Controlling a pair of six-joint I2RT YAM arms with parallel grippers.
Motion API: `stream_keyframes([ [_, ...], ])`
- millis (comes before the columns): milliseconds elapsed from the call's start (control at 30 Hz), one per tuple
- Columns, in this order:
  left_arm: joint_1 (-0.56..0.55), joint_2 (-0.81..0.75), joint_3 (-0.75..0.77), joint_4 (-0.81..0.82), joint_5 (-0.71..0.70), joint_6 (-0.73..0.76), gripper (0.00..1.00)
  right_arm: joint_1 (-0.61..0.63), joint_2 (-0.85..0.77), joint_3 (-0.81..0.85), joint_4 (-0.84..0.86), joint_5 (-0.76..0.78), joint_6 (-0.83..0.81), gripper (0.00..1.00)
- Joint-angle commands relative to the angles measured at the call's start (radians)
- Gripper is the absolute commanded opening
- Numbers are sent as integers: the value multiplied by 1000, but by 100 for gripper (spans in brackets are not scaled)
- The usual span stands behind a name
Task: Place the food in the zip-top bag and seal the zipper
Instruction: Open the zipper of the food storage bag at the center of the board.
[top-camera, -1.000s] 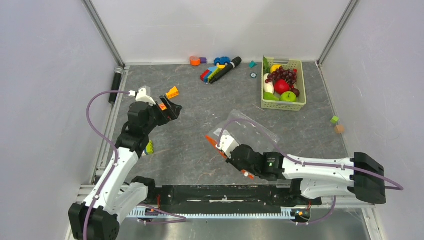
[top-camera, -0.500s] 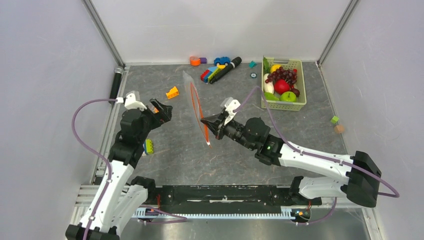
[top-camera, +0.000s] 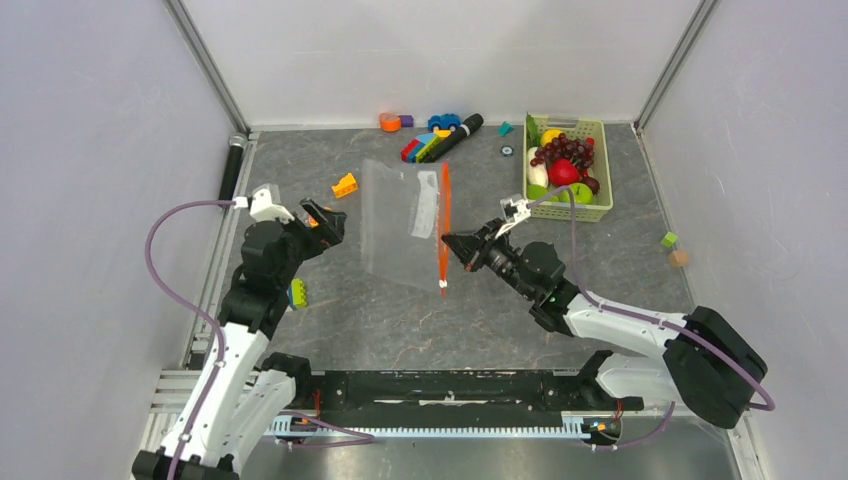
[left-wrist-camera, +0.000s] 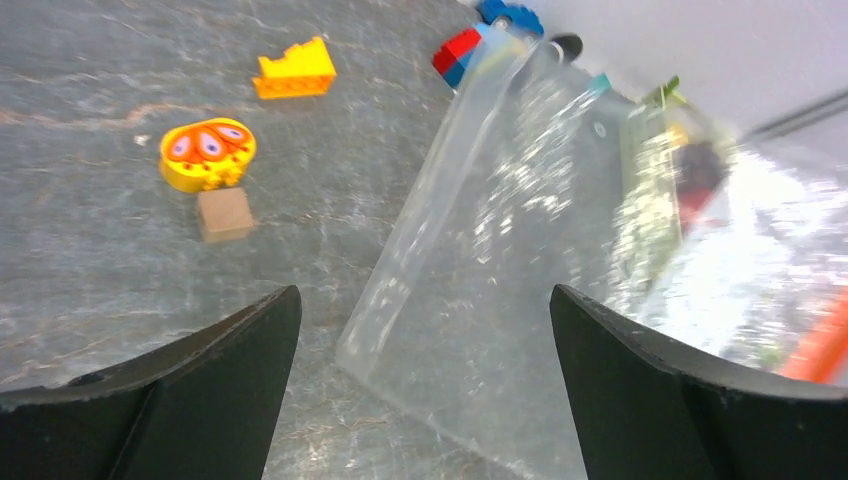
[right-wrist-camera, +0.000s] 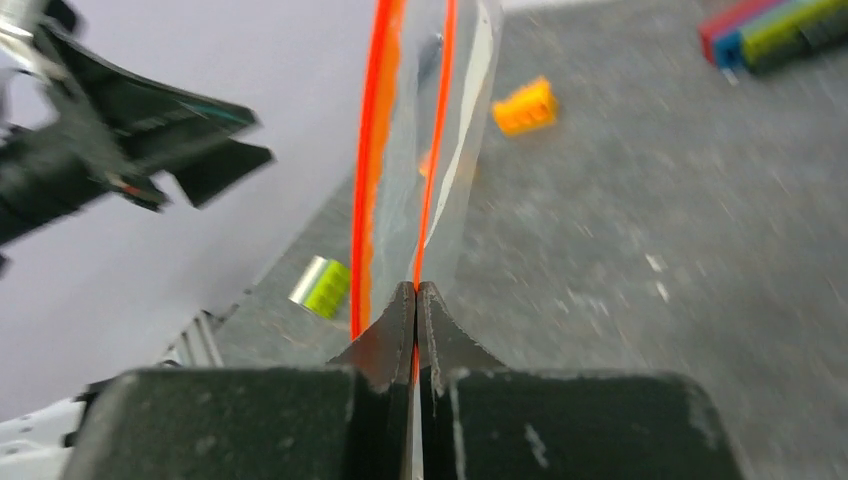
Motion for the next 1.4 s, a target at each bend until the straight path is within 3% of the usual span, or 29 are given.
stream_keyframes([
  [0,3,85,3,106,183,-53,100,-11,-52,-82,-28,138,76,0],
  [100,-18,166,19,150,285,-69,100,-10,-63,-73,-86,162,42,0],
  [167,-69,208,39,148,281,-64,100,-11,-71,-87,-86,185,38,0],
  [433,-375,318,141,114,54,4,100,-11,-92,-99,-122,225,-3,0],
  [1200,-618,619,355,121,-29,62,100,-10,-75,-104,-160,136,-7,0],
  [1367,-661,670,419,72,-122,101,100,-8,-104,-105,-181,137,-32,0],
])
